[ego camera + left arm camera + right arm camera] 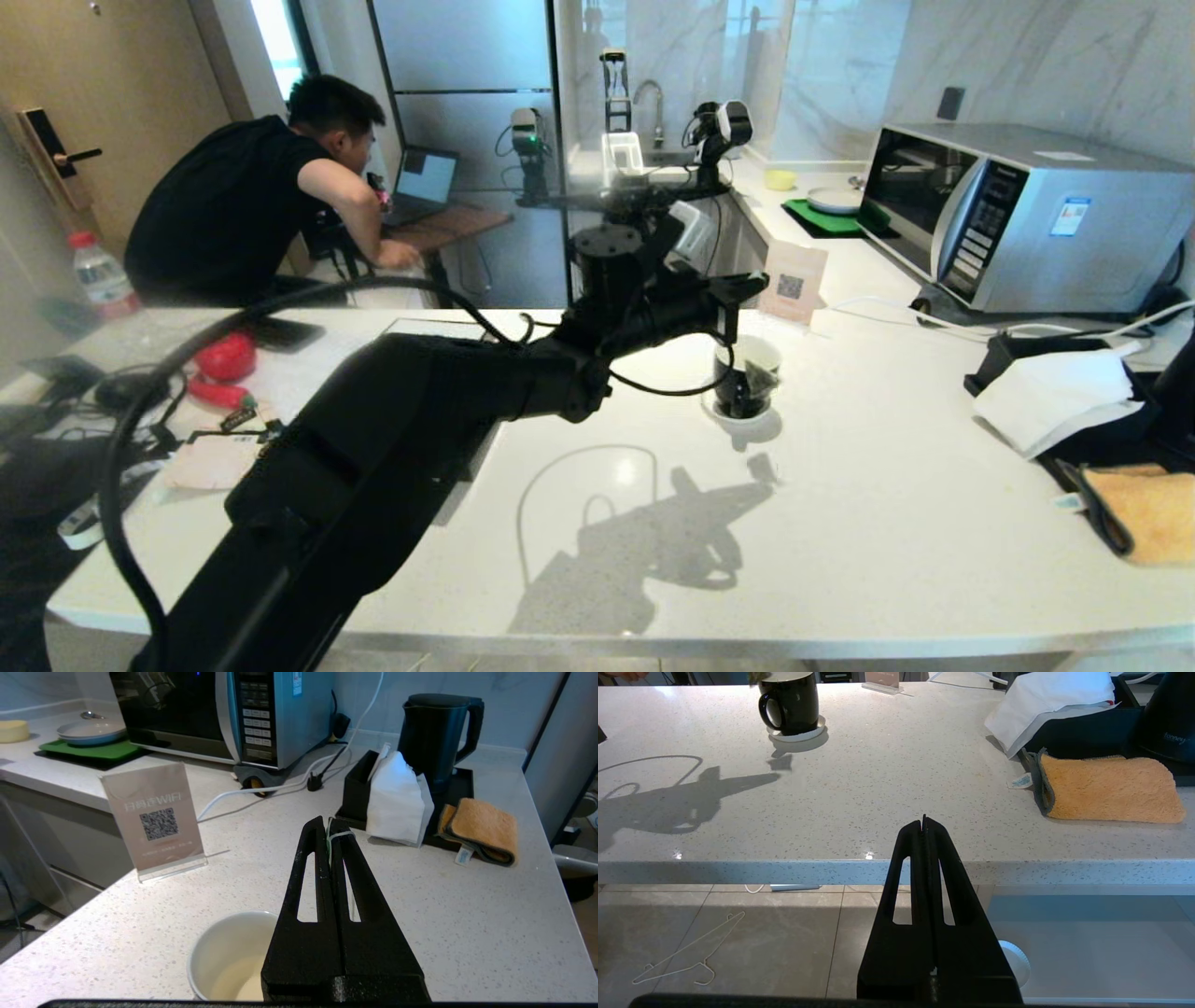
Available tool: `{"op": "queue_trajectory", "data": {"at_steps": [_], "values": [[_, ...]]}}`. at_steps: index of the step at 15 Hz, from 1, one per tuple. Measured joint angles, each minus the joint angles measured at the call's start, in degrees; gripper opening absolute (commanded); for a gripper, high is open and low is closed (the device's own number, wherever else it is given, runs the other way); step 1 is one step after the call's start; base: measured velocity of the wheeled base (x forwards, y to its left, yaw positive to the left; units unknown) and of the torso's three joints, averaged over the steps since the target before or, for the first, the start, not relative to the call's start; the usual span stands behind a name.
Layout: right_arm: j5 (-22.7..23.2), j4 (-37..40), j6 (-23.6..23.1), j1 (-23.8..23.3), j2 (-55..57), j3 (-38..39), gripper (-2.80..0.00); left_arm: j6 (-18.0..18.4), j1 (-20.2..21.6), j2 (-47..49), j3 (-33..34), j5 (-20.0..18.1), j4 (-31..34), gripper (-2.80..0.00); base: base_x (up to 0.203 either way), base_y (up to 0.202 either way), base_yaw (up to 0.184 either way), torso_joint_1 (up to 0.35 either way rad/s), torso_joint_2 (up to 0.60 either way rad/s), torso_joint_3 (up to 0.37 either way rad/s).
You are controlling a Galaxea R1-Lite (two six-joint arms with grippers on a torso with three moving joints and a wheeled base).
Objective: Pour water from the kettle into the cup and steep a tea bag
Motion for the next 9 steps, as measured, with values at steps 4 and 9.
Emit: {"op": "queue_trajectory", "data": {"at_steps": [4,9], "values": [[0.00,0.00,-0.02,0.00,0.00,0.00,-2.80,-0.01,0.55,-1.58,0.00,0.09,0.63,-2.80,0.000,0.000,0.000,0.000,0.00,0.000],[0.00,-0.02,-0.02,0.00,0.00,0.00,-2.80,-0.01,0.77,-3.61,0.00,0.09,3.30,-2.80,0.000,0.000,0.000,0.000,0.00,0.000]]}}
